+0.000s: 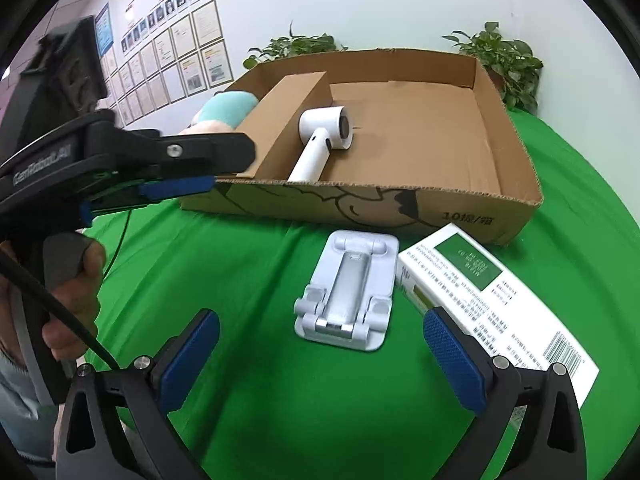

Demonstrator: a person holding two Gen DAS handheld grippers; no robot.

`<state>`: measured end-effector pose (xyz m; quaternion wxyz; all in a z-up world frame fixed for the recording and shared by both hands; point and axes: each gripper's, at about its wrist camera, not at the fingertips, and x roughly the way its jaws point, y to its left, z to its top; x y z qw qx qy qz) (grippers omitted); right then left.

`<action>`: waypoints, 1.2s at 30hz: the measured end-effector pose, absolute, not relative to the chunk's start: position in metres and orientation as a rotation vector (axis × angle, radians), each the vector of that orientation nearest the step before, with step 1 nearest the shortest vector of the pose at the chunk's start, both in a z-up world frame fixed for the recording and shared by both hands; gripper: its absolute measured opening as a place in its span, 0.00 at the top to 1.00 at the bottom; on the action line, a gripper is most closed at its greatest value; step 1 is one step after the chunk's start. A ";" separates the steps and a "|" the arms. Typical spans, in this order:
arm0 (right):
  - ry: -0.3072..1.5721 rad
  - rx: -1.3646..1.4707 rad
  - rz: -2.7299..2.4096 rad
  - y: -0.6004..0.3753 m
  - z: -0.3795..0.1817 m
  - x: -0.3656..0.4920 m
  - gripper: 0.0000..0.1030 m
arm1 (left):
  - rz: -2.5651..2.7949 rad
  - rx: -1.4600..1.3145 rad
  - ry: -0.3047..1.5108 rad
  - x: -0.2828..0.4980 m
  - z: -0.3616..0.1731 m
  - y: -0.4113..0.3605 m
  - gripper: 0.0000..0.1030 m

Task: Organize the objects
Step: 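Move the right gripper to the white phone stand on the table, then grasp the white phone stand with the right gripper and lift it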

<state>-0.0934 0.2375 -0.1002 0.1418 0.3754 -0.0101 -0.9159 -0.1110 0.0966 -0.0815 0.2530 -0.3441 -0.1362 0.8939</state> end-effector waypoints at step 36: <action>0.080 1.304 -2.617 0.214 -0.142 -0.112 0.37 | 1.825 -1.361 -0.651 -0.143 -0.171 0.137 0.64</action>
